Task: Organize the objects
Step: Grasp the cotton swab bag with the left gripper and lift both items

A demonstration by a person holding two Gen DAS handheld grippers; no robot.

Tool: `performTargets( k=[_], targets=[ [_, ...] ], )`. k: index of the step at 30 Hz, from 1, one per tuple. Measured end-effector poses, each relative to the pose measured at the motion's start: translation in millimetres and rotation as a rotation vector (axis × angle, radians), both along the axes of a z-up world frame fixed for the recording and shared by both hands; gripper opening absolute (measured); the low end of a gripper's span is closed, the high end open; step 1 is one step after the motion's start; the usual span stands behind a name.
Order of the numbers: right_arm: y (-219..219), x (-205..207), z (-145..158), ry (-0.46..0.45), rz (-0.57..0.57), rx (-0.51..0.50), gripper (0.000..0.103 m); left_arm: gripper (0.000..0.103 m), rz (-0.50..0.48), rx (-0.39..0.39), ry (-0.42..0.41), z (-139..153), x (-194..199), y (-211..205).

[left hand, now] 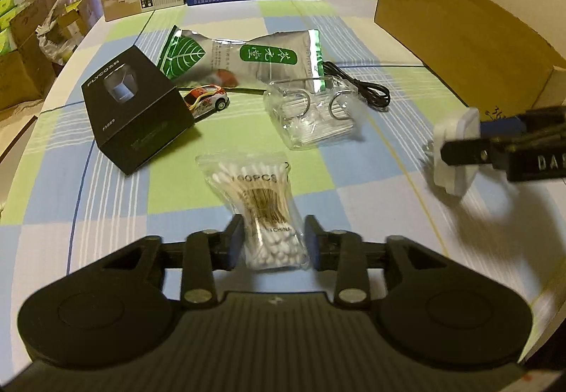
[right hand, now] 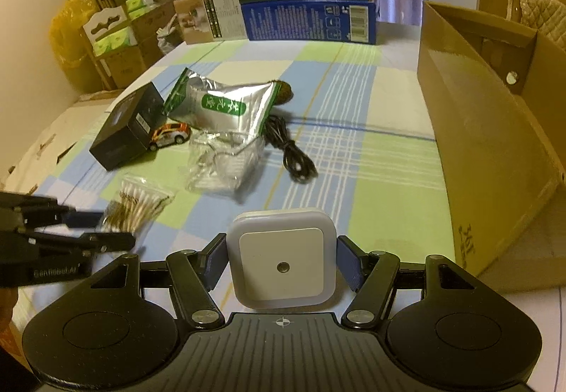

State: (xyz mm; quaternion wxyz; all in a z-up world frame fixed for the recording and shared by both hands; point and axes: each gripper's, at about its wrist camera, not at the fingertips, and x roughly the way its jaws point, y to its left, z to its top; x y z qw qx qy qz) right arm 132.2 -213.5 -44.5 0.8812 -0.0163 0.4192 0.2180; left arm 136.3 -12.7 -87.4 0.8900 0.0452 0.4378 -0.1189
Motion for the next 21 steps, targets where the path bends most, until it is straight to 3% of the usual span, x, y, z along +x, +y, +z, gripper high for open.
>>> performTargets(
  k=[1, 3, 7, 13, 16, 18, 21],
  targets=[
    [-0.6, -1.4, -1.1, -0.007, 0.0, 0.003, 0.062, 0.04, 0.004, 0.0, -0.003, 0.2, 2.3, -0.5],
    [0.8, -3.7, -2.1, -0.028, 0.009, -0.015, 0.062, 0.058, 0.013, 0.009, -0.007, -1.2, 6.4, -2.1],
    [4.2, -2.0, -6.4, -0.045, 0.02, -0.043, 0.062, 0.059, 0.012, 0.042, 0.0, -7.6, 15.0, -6.6],
    [12.6, 0.4, -14.2, -0.046, 0.037, -0.094, 0.062, 0.048, 0.018, 0.036, 0.019, -11.5, 17.9, -3.2],
    [15.2, 2.1, -17.9, -0.047, 0.043, -0.106, 0.062, 0.039, 0.013, 0.029, 0.018, -11.4, 18.1, -2.5],
    [15.2, 3.2, -17.7, -0.044, 0.042, -0.102, 0.062, 0.027, 0.006, 0.028, 0.014, -10.4, 18.3, -3.6],
    [14.1, 4.1, -13.8, -0.047, 0.021, -0.095, 0.062, 0.022, 0.005, 0.028, 0.011, -7.9, 18.5, -5.2]
  ],
)
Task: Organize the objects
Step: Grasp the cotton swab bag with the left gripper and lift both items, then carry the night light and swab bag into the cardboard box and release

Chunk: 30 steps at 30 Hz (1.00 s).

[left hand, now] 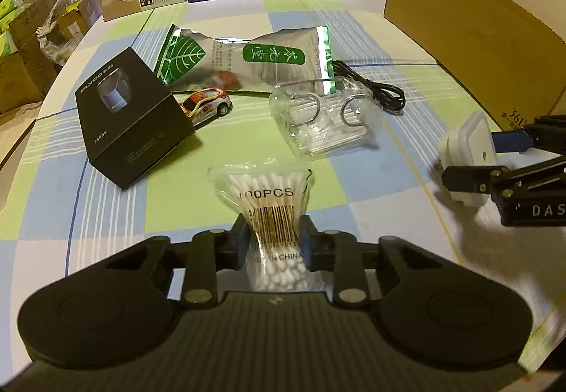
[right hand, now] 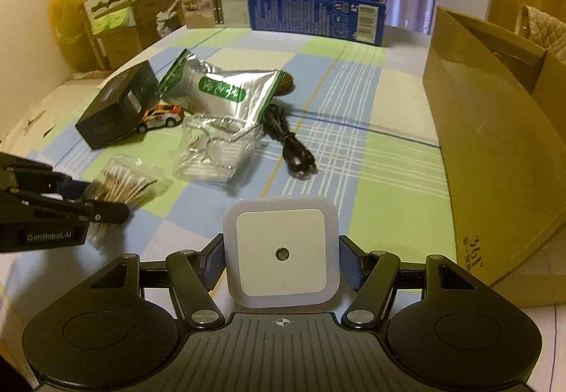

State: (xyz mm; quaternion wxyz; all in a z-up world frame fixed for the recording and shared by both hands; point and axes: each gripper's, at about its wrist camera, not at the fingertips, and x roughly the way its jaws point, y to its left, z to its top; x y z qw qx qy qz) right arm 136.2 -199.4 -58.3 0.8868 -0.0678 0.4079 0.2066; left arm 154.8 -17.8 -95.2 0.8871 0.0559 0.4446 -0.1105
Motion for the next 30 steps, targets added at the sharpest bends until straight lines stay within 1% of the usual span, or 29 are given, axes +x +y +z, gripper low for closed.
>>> performTargets(
  k=[3, 10, 18, 22, 25, 28, 30],
  targets=[
    [1.4, -1.2, 5.7, -0.016, 0.003, 0.0, 0.062, 0.021, -0.004, -0.008, -0.012, 5.0, -2.3, -0.8],
    [2.7, -2.0, 14.9, -0.022, -0.001, 0.018, 0.062, 0.021, -0.012, -0.031, -0.033, 21.1, -7.7, -4.4],
    [-9.5, -9.1, 45.3, -0.103, -0.017, 0.039, 0.062, 0.021, -0.012, -0.064, -0.057, 42.8, -14.9, -20.1],
    [-24.4, -12.3, 68.8, -0.162, -0.036, 0.052, 0.062, 0.021, -0.007, -0.076, -0.087, 59.3, -21.6, -34.8],
    [-42.9, -15.9, 90.7, -0.224, -0.063, 0.06, 0.062, 0.021, -0.014, -0.09, -0.111, 75.0, -24.3, -50.7],
    [-62.9, -16.2, 108.1, -0.271, -0.103, 0.043, 0.062, 0.021, -0.037, -0.12, -0.142, 95.9, -25.0, -72.6],
    [-83.4, -13.3, 120.2, -0.276, -0.147, 0.059, 0.062, 0.021, -0.065, -0.128, -0.168, 109.5, -23.9, -90.8]
  ],
)
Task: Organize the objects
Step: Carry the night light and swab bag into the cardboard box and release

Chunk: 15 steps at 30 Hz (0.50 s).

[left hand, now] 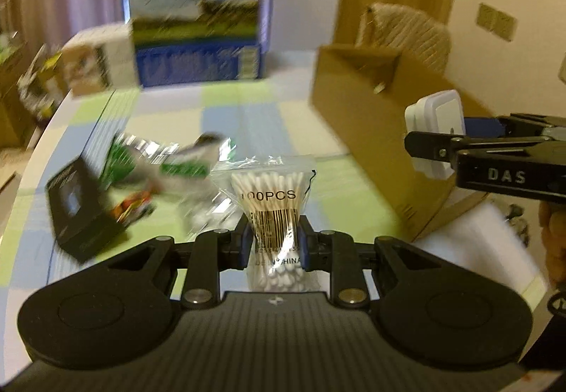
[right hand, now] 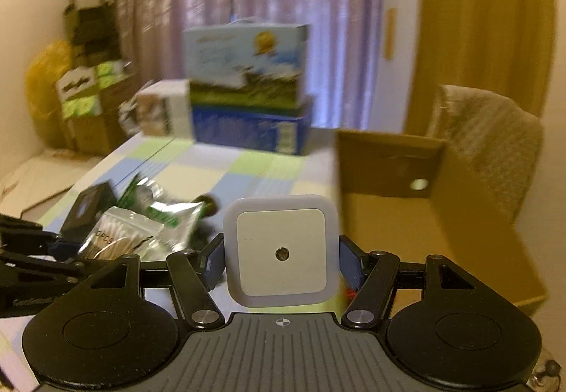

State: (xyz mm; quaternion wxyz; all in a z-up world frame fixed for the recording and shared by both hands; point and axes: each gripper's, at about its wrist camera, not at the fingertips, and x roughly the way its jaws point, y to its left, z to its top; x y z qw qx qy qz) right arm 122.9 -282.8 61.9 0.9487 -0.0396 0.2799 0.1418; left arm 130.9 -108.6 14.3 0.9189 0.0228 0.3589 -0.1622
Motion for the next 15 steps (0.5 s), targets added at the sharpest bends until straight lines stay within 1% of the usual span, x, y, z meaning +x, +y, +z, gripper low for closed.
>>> performTargets(
  k=[2, 4, 6, 8, 10, 12, 15],
  targets=[
    [-22.2, 4.2, 11.8, -0.008, -0.04, 0.018, 0.062, 0.021, -0.031, -0.012, -0.026, 14.8, 3.3, -20.3],
    [-42.8, 7.9, 19.9, -0.029, -0.072, 0.0, 0.062, 0.021, -0.063, -0.024, -0.051, 28.7, 6.9, -41.6],
    [-59.8, 12.9, 24.3, -0.047, -0.112, -0.02, 0.062, 0.021, -0.094, -0.033, -0.071, 39.9, 10.7, -61.9],
    [-76.7, 17.3, 24.5, -0.051, -0.163, -0.011, 0.062, 0.021, -0.126, -0.039, -0.085, 47.9, 15.7, -84.3],
    [-93.6, 22.9, 20.6, -0.035, -0.215, 0.033, 0.062, 0.021, -0.151, -0.045, -0.089, 50.6, 21.0, -103.2],
    [-106.2, 26.6, 15.3, -0.015, -0.243, 0.054, 0.062, 0.021, -0.173, -0.045, -0.085, 49.5, 28.0, -120.5],
    [-116.2, 27.9, 12.1, -0.009, -0.26, 0.052, 0.062, 0.021, -0.201, -0.036, -0.078, 43.8, 35.7, -141.9]
  ],
)
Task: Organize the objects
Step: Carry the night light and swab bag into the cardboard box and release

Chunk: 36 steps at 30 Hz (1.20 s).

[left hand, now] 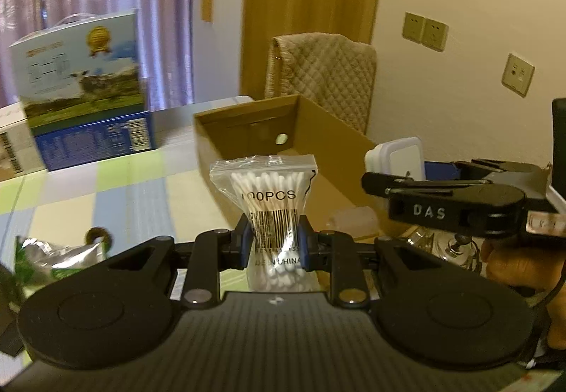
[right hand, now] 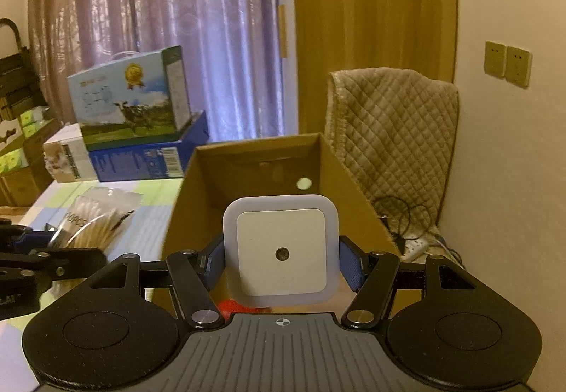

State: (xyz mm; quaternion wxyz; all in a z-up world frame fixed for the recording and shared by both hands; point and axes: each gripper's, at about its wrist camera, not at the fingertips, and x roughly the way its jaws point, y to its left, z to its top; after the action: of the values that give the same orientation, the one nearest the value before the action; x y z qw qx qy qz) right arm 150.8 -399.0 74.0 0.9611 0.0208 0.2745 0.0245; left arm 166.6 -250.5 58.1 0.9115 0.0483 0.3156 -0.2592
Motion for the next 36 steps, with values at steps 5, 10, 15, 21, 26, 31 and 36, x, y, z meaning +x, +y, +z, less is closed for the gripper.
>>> performTargets(
  k=[5, 10, 15, 21, 26, 31, 36],
  targets=[
    [-20.9, 7.0, -5.5, 0.027, -0.024, 0.055, 0.062, 0.021, -0.032, 0.006, 0.022, -9.7, 10.6, -22.8],
    [-28.2, 13.8, -6.9, 0.038, -0.034, 0.074, 0.062, 0.022, -0.055, -0.004, 0.035, -16.8, 19.4, -38.2],
    [-35.9, 21.3, -13.7, 0.068, -0.053, 0.095, 0.062, 0.052, -0.044, -0.037, 0.028, -19.0, 27.9, -38.4],
    [-24.2, 23.2, -17.6, 0.083, -0.021, 0.042, 0.062, 0.052, -0.021, -0.038, 0.031, -20.2, 29.2, -24.0],
    [-15.9, 24.6, -20.1, 0.085, -0.004, 0.025, 0.062, 0.052, 0.001, -0.021, 0.031, -22.2, 27.6, -8.0],
    [-2.5, 27.4, -23.2, 0.072, 0.02, -0.047, 0.063, 0.052, 0.028, -0.013, 0.028, -21.8, 26.4, 8.6],
    [5.9, 28.2, -23.3, 0.048, 0.027, -0.067, 0.069, 0.053, 0.057, -0.003, 0.029, -22.7, 25.4, 29.1]
  ],
)
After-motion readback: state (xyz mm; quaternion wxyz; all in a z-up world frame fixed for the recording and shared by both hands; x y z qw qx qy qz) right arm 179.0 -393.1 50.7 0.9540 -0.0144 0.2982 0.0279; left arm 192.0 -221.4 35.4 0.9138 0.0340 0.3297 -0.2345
